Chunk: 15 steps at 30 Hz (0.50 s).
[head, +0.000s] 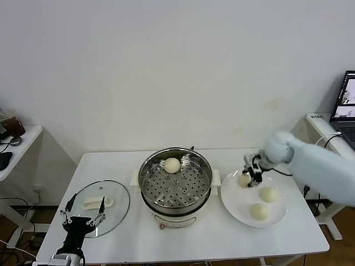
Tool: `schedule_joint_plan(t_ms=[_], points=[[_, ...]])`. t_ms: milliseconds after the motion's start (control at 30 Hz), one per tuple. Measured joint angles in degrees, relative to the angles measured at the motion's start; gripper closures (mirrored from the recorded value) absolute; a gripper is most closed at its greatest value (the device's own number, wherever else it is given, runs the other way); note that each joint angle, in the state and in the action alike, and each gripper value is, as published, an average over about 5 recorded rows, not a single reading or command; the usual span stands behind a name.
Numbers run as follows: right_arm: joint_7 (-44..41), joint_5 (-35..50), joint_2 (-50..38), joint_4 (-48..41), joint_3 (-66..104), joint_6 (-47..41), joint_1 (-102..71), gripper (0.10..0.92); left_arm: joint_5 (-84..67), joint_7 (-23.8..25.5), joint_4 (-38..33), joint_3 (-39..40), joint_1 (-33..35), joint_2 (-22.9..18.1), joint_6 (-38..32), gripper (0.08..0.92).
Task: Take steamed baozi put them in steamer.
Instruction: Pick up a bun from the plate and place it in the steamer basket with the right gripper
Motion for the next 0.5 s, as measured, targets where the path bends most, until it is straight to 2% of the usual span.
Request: schedule_joint_plan(t_ms=[233,500], points=[[1.1,10.6,2.5,5.3,-10.0,-3.7,16.1,0.499,-0.2,0.0,0.3,0.2,-0.6,0.7,0.0,0.177],[5.6,22.1,11.8,6.9,-15.3,-10.1,23.8,0.491,0.0,0.0,0.6,-0.8,-0.9,0.9,0.1,0.177]])
